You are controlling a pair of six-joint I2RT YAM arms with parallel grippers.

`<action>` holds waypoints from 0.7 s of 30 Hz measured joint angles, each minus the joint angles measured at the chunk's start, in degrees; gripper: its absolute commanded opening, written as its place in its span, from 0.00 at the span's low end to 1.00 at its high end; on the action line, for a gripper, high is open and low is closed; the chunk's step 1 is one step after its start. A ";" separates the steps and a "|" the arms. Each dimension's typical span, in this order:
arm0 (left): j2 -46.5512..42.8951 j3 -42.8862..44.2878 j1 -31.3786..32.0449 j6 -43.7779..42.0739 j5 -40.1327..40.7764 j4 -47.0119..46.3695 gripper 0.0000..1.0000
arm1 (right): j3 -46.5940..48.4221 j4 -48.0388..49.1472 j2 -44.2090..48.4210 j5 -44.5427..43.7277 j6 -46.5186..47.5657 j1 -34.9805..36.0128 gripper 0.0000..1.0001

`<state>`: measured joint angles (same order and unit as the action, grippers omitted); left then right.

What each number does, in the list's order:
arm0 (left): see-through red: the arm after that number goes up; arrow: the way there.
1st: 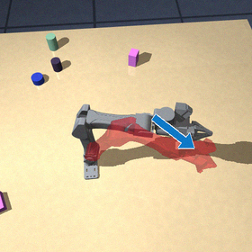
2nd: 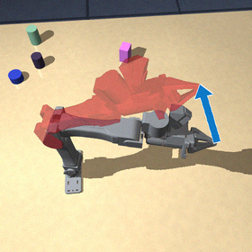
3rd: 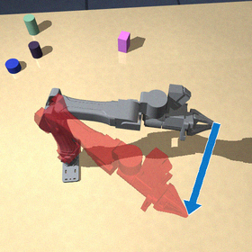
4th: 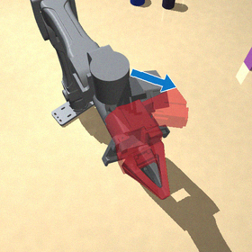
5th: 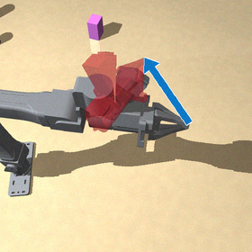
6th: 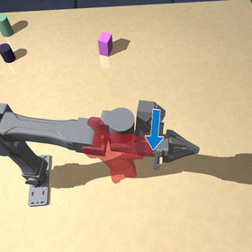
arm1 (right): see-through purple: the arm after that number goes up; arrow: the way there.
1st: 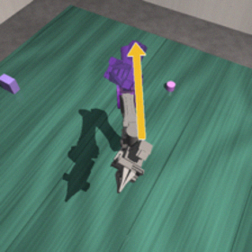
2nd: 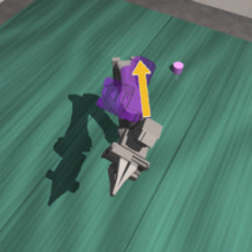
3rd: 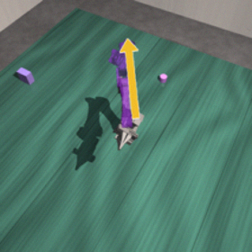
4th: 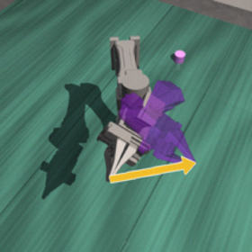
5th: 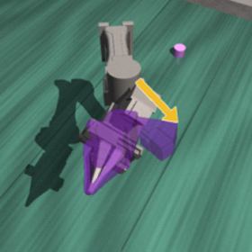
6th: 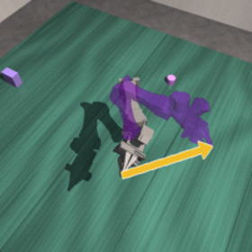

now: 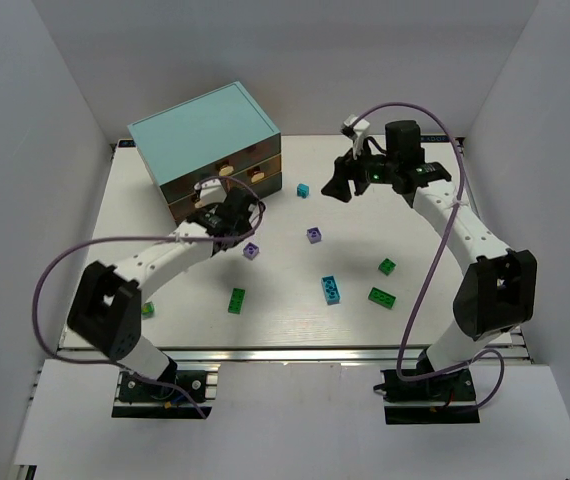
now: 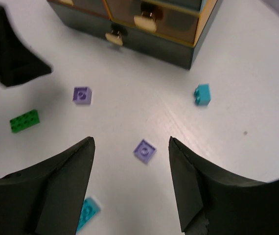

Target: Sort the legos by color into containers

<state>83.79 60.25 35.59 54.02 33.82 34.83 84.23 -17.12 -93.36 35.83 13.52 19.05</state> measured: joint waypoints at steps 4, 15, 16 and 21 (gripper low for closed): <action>9.94 9.88 -4.39 -5.03 -1.55 2.56 0.75 | -2.86 -2.99 0.37 5.11 0.39 -2.60 0.68; 16.24 21.88 -10.08 -14.03 2.32 10.08 0.74 | -5.66 -4.20 2.45 14.16 0.63 -7.63 0.65; 16.24 21.88 -10.36 -14.29 2.93 10.58 0.74 | -5.64 -4.20 2.45 14.49 0.63 -7.82 0.64; 16.31 21.88 -11.54 -15.67 5.77 11.50 0.75 | -5.16 -4.68 2.23 15.43 0.87 -8.41 0.65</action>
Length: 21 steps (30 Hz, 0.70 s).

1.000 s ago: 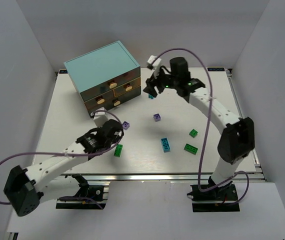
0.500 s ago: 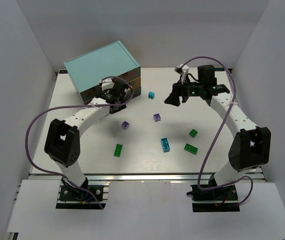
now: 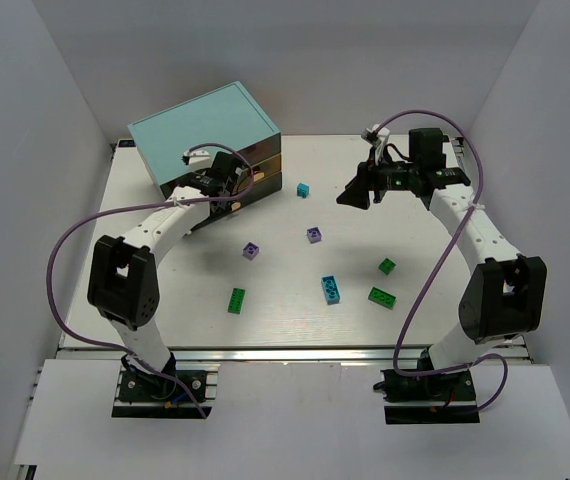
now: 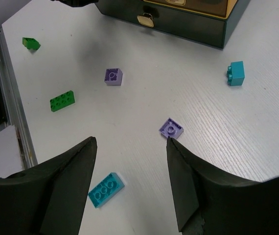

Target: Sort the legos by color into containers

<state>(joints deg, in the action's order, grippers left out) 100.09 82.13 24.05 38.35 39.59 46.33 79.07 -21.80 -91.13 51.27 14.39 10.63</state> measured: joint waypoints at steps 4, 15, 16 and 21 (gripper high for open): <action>0.83 0.00 -0.66 -0.87 1.90 -0.48 0.75 | 0.02 -0.74 -0.09 0.28 0.44 -0.15 0.64; 4.76 0.17 -1.49 -1.95 3.72 -5.40 0.73 | 0.00 -0.83 -0.09 0.37 1.16 -0.76 0.64; 4.83 0.33 -1.51 -1.97 3.87 -5.62 0.73 | 0.00 -0.83 -0.09 0.37 1.20 -0.79 0.64; 5.57 1.22 -1.55 -1.97 3.87 -5.62 0.72 | 0.00 -0.87 -0.09 0.39 1.27 -0.87 0.65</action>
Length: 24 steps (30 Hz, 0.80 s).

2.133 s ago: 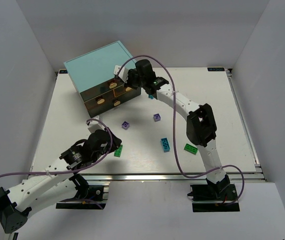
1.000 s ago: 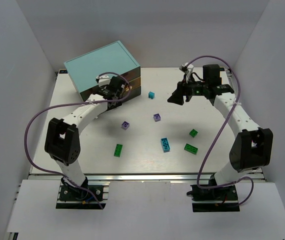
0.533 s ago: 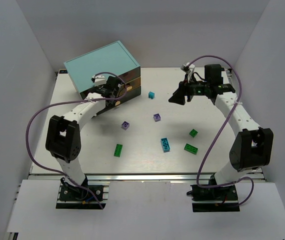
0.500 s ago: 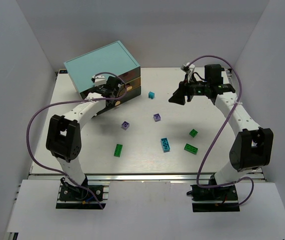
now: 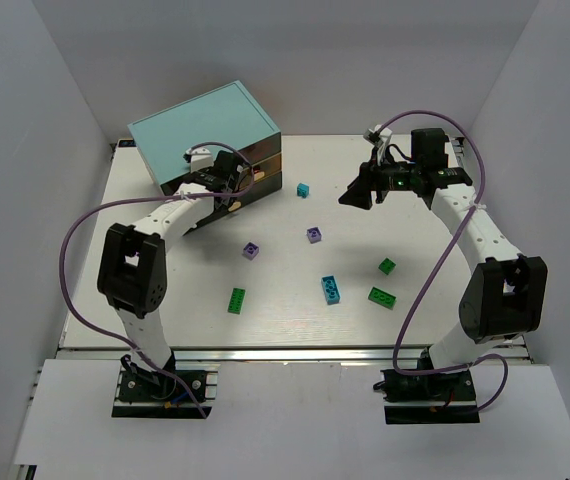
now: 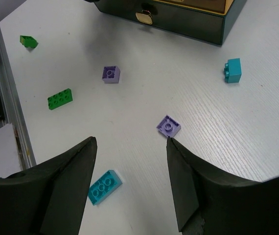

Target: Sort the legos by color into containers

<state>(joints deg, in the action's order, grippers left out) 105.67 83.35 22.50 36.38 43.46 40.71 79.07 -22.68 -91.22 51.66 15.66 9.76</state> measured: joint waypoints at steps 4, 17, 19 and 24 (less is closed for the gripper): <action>0.20 0.07 0.00 0.04 0.07 -0.28 0.71 | 0.00 -0.02 0.00 0.04 0.02 0.00 0.65; 0.50 -2.58 0.50 0.39 1.01 -7.91 0.63 | 0.00 -0.98 0.00 0.94 1.05 -0.02 0.65; 0.48 -4.02 0.57 0.59 1.46 -10.19 0.63 | 0.00 -1.14 0.00 1.01 1.14 -0.02 0.65; -0.63 -7.39 0.61 0.68 2.62 -15.39 0.62 | 0.00 -1.22 0.00 1.07 1.27 -0.02 0.65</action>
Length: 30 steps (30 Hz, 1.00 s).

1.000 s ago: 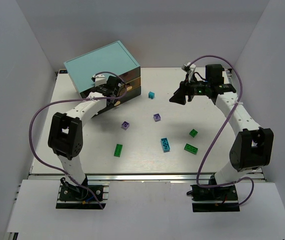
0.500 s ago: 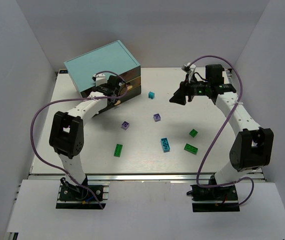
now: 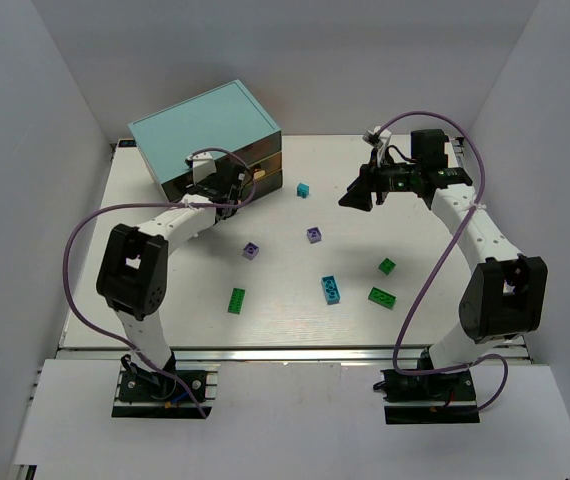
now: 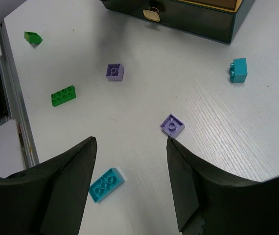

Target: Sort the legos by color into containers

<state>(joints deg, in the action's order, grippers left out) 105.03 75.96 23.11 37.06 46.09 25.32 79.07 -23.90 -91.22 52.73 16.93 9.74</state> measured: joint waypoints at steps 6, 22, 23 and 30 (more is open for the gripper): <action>-0.57 -1.66 0.22 -0.07 0.83 -2.71 0.59 | 0.00 0.02 0.00 0.17 0.02 0.00 0.65; -4.85 -7.82 1.03 0.72 -0.17 -7.43 0.22 | 0.00 -0.07 0.00 0.20 0.31 0.00 0.65; -5.70 -8.68 1.29 0.96 -0.50 -7.52 0.22 | -0.02 -0.09 0.00 0.22 0.33 0.00 0.64; -9.99 -12.63 3.63 3.08 -2.47 -6.82 0.18 | -0.11 -0.13 0.00 0.52 0.46 0.02 0.64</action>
<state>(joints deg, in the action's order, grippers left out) 95.04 63.33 26.74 40.14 43.62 18.50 78.96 -24.03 -91.22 53.25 17.39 9.76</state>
